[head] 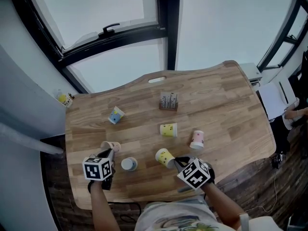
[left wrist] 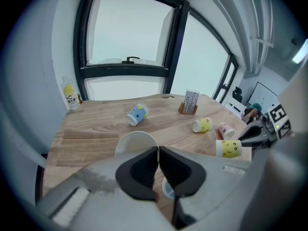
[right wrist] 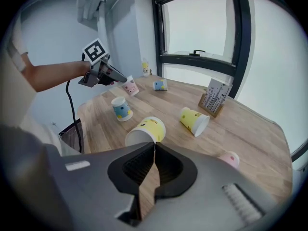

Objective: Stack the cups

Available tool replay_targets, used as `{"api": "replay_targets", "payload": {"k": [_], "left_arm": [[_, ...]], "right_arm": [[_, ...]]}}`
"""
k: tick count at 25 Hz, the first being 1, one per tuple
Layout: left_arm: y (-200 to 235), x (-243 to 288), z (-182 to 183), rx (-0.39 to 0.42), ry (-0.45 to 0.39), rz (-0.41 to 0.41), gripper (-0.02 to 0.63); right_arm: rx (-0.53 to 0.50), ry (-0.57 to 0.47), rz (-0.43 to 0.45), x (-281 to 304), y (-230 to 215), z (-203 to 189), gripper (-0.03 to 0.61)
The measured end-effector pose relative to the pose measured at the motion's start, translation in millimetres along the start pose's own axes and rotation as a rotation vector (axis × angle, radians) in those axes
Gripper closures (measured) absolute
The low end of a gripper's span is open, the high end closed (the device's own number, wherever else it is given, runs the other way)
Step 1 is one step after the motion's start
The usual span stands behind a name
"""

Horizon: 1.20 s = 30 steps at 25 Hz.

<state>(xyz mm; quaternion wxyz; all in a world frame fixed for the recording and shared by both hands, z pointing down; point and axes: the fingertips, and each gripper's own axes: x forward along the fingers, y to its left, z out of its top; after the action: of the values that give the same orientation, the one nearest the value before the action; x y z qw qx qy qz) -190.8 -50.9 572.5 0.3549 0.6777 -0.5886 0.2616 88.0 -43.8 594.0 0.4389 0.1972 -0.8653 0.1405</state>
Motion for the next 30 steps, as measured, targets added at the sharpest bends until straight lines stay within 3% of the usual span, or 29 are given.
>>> {"api": "replay_targets", "payload": {"k": [7, 15, 30], "left_arm": [[3.8, -19.9, 1.0, -0.123, -0.096, -0.037, 0.597], [6.8, -36.2, -9.2, -0.150, -0.136, -0.024, 0.597], [25.8, -53.0, -34.1, -0.210, -0.167, 0.024, 0.597]], "right_arm": [[-0.006, 0.095, 0.069, 8.6, 11.5, 9.6, 0.569], [0.018, 0.188, 0.144, 21.8, 24.2, 25.2, 0.569], [0.191, 0.284, 0.270, 58.2, 46.0, 44.3, 0.568]]}}
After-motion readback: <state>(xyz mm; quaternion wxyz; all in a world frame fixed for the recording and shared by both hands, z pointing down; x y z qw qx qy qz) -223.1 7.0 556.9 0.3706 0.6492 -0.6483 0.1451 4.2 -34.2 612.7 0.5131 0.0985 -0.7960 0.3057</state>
